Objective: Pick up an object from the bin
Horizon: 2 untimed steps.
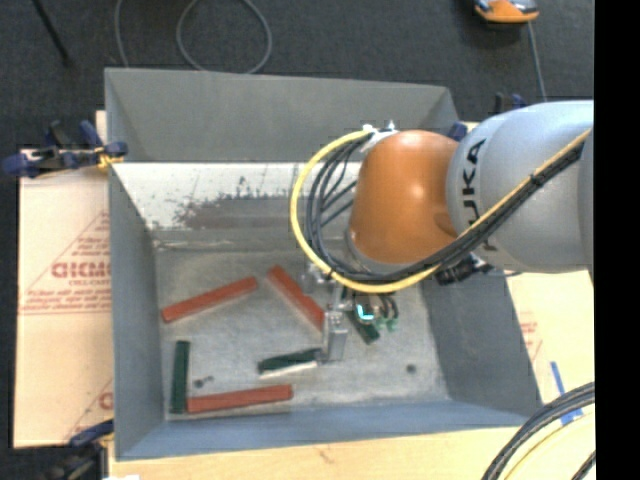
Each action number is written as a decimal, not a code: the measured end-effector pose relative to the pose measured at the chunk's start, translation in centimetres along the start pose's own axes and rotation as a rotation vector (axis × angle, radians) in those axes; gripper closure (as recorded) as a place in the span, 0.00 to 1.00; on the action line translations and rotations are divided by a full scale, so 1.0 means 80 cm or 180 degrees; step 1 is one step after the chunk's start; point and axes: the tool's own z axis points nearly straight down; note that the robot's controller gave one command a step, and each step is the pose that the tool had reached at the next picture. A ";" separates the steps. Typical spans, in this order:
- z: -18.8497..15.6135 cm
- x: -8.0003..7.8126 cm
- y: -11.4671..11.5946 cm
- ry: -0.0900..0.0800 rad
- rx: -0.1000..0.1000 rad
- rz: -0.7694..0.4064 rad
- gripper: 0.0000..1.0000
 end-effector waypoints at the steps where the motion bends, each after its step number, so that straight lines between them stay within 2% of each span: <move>1: 0.124 -0.074 -0.012 -0.0036 -0.0001 0.0010 0.00; 2: 0.117 -0.075 -0.010 -0.0047 -0.0009 0.0014 1.00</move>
Offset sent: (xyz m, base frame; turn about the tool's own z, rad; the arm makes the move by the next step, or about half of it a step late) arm 0.0560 -0.0082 -0.0973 0.0027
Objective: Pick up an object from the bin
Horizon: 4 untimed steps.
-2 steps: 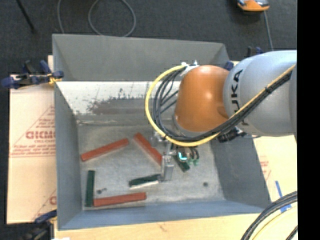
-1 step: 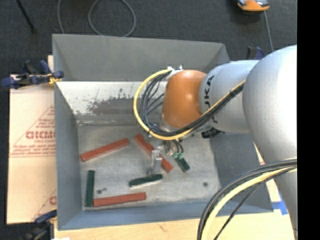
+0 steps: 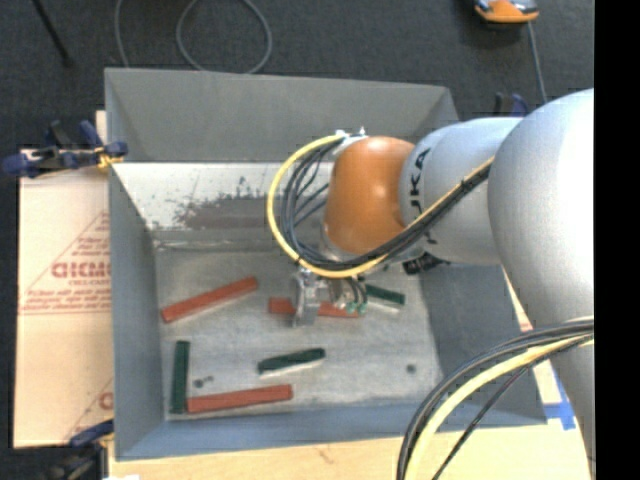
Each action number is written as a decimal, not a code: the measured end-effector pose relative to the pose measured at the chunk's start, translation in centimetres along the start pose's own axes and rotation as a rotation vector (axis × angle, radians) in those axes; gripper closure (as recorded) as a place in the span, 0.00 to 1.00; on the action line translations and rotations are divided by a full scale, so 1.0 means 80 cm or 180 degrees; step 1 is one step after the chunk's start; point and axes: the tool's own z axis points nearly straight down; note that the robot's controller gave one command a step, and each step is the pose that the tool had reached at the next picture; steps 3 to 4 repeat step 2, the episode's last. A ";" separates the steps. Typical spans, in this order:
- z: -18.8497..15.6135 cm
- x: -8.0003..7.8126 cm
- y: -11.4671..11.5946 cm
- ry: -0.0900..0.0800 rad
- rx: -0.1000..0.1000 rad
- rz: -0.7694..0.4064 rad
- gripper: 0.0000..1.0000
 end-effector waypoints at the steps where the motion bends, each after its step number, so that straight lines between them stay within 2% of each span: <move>1: 0.001 -0.050 -0.013 0.0011 0.0009 -0.0572 1.00; 2: -0.174 -0.085 0.012 -0.0004 0.0009 -0.1748 1.00; 4: -0.174 -0.085 0.012 -0.0004 0.0009 -0.1748 1.00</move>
Offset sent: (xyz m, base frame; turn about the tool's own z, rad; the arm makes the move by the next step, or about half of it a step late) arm 0.0374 -0.0101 -0.0037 -0.1808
